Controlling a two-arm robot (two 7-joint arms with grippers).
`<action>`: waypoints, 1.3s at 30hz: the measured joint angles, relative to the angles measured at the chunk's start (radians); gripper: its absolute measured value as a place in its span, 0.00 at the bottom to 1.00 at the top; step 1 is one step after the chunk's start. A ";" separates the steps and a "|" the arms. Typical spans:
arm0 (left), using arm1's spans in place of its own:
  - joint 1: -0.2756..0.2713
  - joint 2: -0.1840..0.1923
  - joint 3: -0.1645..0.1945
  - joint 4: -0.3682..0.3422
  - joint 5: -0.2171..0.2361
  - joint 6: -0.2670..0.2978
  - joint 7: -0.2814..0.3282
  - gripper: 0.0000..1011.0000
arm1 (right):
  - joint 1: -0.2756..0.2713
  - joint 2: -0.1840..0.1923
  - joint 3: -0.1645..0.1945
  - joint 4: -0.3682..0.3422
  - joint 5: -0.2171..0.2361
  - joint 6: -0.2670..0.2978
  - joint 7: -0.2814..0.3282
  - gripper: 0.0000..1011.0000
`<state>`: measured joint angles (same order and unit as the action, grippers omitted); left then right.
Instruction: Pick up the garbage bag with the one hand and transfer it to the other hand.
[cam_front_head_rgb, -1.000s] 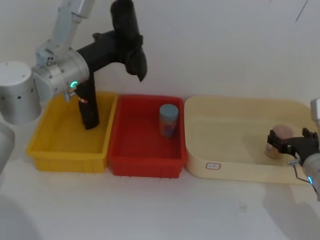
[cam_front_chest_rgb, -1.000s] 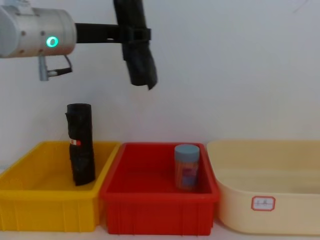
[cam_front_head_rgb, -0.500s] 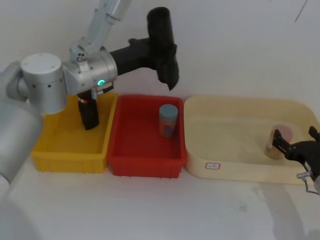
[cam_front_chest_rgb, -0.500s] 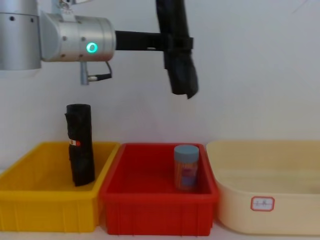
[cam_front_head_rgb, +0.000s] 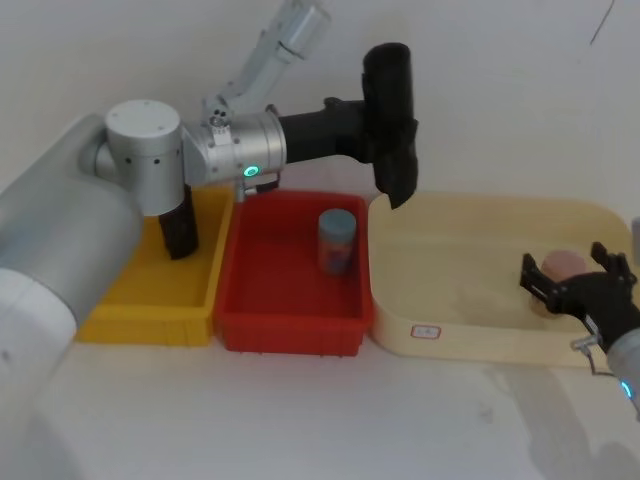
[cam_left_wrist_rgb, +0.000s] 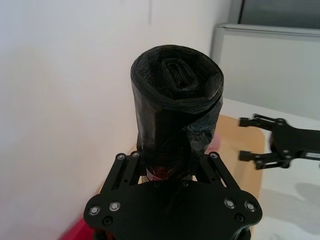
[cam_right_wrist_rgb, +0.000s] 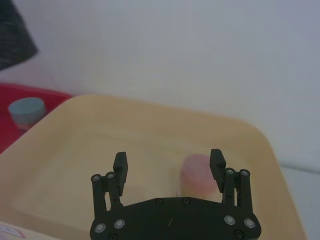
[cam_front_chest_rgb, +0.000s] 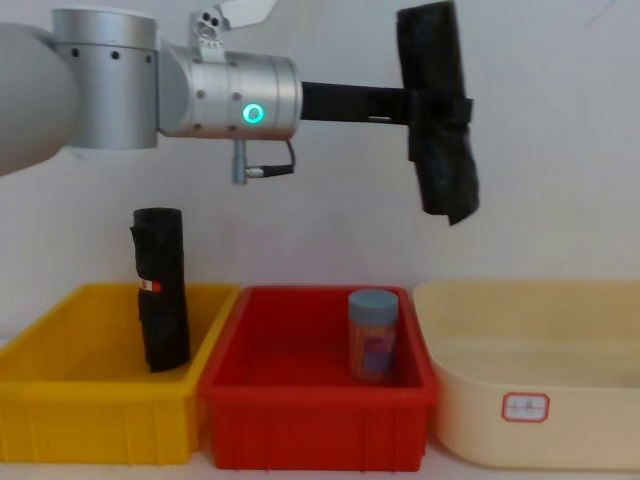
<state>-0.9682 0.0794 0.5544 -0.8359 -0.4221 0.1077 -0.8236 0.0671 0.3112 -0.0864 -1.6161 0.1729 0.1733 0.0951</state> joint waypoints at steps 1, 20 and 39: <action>-0.005 -0.004 0.004 0.011 -0.001 -0.004 -0.008 0.40 | 0.006 0.001 -0.005 0.004 -0.003 0.002 0.004 0.99; -0.095 -0.089 0.059 0.228 -0.005 -0.084 -0.109 0.40 | 0.104 0.042 -0.112 -0.041 -0.053 0.025 0.150 0.99; -0.114 -0.126 0.058 0.313 0.007 -0.137 -0.114 0.40 | 0.205 0.066 -0.202 -0.067 -0.011 0.113 0.310 0.99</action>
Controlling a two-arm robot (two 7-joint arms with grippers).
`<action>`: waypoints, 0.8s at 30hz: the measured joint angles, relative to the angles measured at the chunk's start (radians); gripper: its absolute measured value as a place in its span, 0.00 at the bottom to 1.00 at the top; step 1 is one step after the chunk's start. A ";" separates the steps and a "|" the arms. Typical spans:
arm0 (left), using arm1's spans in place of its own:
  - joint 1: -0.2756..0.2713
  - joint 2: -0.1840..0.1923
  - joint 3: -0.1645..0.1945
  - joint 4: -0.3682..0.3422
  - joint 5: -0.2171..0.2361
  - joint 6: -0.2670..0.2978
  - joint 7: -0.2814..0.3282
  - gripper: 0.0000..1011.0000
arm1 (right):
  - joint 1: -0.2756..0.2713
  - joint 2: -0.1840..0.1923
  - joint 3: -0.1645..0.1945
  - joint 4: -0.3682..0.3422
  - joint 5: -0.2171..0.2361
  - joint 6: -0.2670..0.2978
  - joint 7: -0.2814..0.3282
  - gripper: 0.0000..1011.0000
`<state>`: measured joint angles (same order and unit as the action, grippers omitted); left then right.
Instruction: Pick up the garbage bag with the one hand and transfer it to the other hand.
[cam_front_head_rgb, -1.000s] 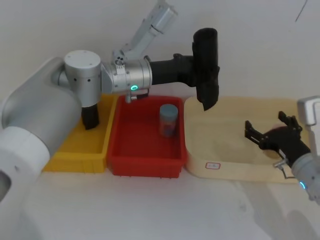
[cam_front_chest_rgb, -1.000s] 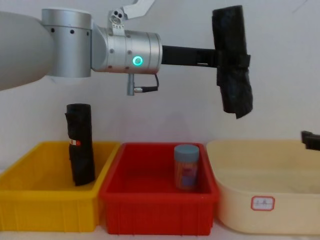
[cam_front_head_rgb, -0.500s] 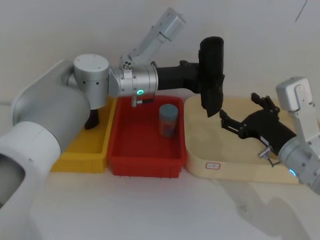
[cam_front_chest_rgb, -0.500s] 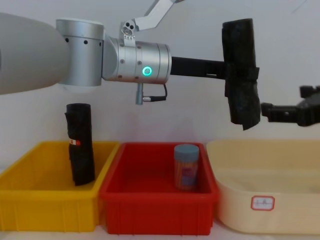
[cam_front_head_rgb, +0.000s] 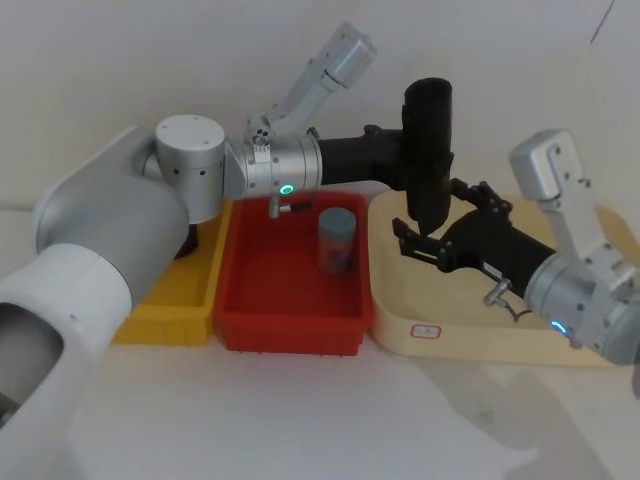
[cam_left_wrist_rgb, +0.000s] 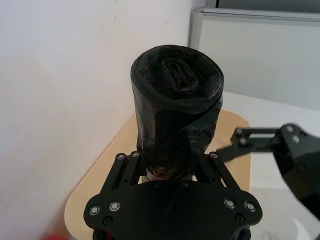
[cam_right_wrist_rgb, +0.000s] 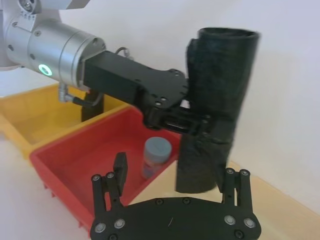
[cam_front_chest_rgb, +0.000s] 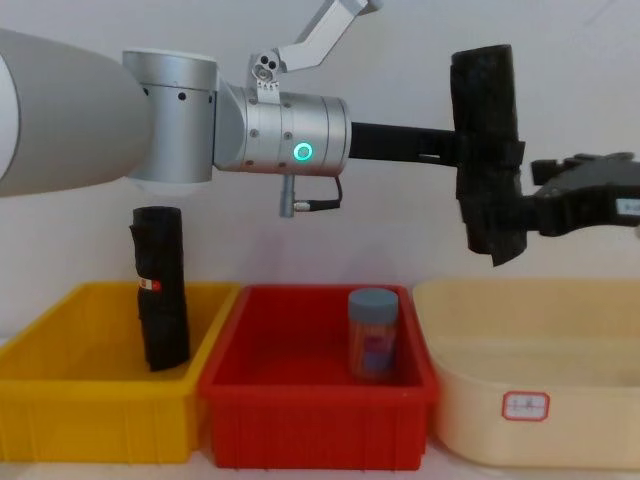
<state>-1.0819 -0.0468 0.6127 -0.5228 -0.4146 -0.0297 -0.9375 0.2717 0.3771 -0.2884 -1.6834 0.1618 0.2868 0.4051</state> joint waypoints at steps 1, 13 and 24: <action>0.000 -0.001 -0.001 0.001 0.000 -0.002 0.000 0.40 | 0.000 0.000 0.000 0.000 0.000 0.000 0.000 0.99; 0.012 0.001 -0.013 -0.001 0.005 -0.017 0.003 0.40 | 0.069 -0.019 -0.027 0.082 0.025 0.034 0.030 0.99; 0.026 0.017 -0.018 -0.010 0.017 -0.013 0.009 0.40 | 0.093 -0.022 -0.014 0.127 0.048 0.035 0.026 0.99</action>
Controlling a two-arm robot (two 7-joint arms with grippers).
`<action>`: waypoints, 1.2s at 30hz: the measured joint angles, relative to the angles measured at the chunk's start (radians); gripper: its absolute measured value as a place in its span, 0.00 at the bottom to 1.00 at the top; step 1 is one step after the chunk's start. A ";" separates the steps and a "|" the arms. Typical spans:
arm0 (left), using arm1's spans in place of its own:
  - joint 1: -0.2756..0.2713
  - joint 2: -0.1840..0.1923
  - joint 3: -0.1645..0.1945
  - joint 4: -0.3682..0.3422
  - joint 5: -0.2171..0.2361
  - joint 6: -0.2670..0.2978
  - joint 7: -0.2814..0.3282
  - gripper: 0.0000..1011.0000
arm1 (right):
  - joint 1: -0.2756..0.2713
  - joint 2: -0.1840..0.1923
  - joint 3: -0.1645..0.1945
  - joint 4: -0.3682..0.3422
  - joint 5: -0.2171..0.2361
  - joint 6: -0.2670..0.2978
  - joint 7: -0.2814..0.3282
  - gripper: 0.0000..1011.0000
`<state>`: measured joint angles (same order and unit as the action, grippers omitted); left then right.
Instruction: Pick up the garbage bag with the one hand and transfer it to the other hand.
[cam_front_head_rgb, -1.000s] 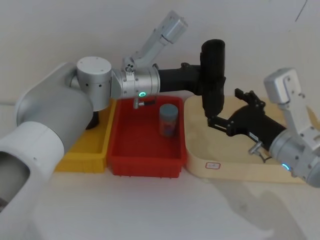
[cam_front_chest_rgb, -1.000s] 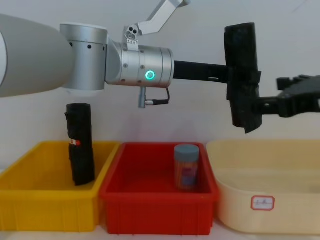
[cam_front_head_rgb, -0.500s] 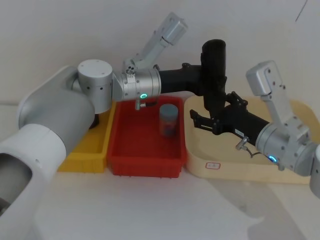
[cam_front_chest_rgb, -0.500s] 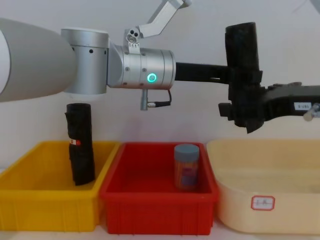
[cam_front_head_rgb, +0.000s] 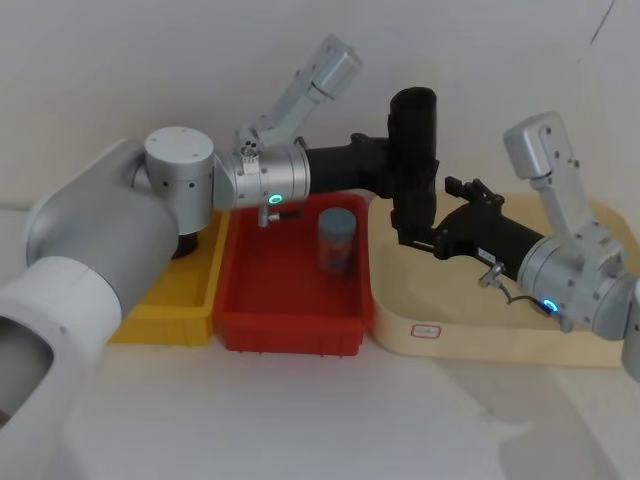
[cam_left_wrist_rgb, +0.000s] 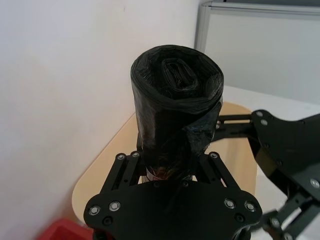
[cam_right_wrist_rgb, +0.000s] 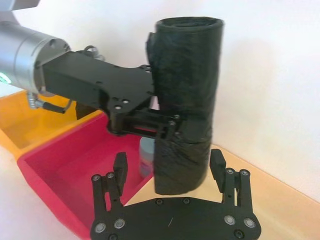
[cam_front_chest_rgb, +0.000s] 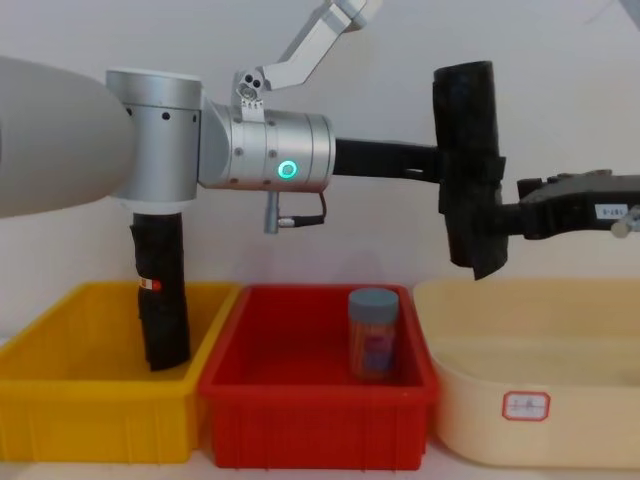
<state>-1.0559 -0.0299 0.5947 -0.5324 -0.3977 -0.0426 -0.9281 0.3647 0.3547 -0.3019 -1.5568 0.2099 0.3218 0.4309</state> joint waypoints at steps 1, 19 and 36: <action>0.002 0.002 -0.001 -0.001 0.001 0.002 0.002 0.40 | 0.001 0.000 0.001 0.003 0.002 0.000 0.000 0.99; 0.009 0.005 -0.006 -0.027 0.007 0.016 0.024 0.40 | 0.039 -0.008 -0.021 0.064 0.021 -0.011 0.011 0.99; 0.009 -0.008 0.014 -0.044 0.007 0.040 0.031 0.40 | 0.068 -0.018 -0.017 0.101 0.032 -0.041 -0.018 0.99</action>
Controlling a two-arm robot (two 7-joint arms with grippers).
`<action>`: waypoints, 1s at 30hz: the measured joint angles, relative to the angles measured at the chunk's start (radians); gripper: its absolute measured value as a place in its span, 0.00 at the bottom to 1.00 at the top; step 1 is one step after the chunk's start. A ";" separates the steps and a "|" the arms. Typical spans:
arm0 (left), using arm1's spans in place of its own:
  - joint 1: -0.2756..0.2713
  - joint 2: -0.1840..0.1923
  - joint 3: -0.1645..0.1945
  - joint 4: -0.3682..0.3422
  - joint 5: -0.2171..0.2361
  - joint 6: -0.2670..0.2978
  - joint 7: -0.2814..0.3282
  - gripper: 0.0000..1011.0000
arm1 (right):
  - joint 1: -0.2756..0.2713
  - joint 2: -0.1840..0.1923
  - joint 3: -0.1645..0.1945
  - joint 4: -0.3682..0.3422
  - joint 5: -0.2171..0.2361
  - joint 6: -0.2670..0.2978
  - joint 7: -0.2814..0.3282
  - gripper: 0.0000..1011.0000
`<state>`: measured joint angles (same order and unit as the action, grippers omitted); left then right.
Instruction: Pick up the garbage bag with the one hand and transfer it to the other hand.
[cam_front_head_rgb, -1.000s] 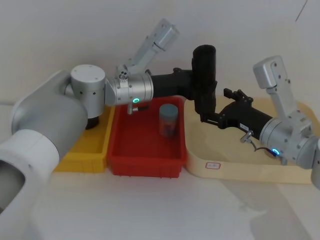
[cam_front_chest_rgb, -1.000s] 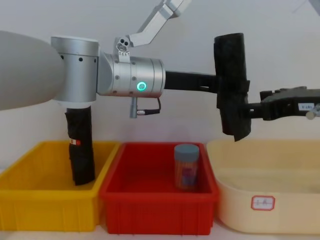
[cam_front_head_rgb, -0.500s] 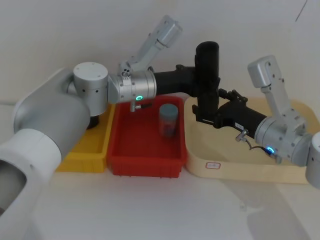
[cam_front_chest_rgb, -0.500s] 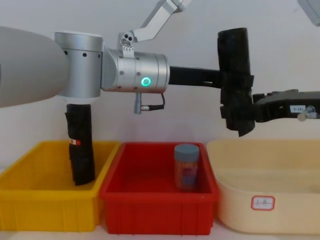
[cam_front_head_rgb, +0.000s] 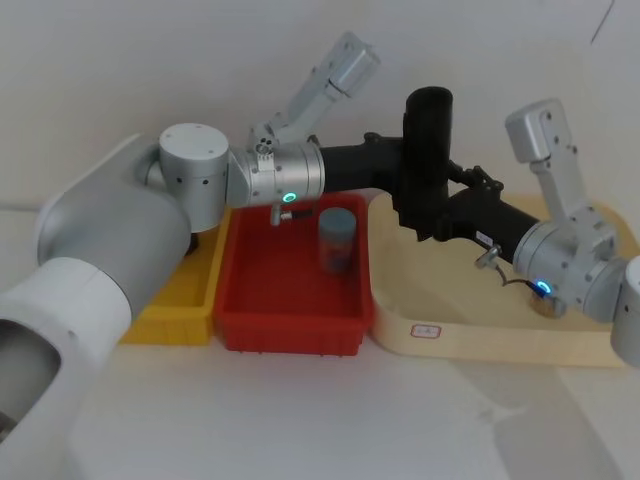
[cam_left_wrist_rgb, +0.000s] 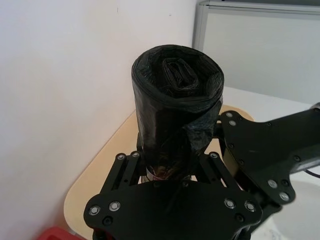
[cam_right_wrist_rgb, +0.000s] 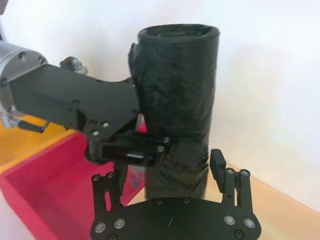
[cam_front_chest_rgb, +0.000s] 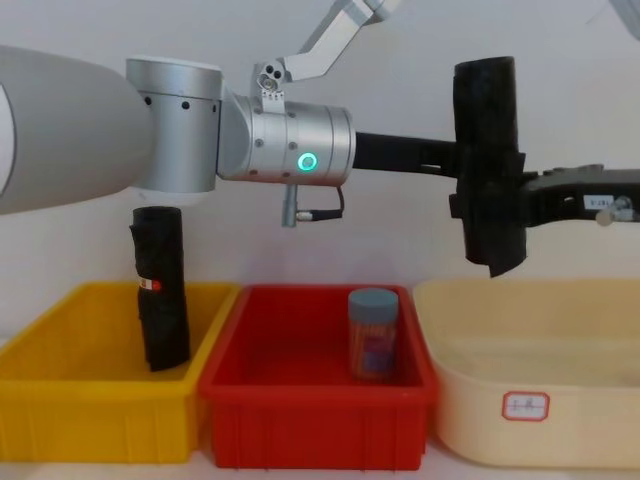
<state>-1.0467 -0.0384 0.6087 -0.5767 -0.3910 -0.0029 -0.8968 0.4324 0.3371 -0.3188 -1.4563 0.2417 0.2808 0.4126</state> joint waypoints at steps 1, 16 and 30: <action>0.000 0.000 0.000 0.000 0.000 0.001 0.000 0.40 | 0.002 0.000 0.000 0.002 0.000 -0.002 -0.002 0.99; 0.007 0.003 0.008 -0.028 -0.007 0.021 0.020 0.40 | 0.043 -0.016 -0.003 0.086 0.001 -0.039 -0.030 0.99; 0.014 0.011 0.013 -0.058 -0.012 0.029 0.048 0.40 | 0.062 -0.020 -0.009 0.136 0.015 -0.062 -0.031 0.99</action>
<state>-1.0323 -0.0273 0.6221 -0.6346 -0.4026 0.0264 -0.8490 0.4944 0.3167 -0.3279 -1.3207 0.2568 0.2190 0.3815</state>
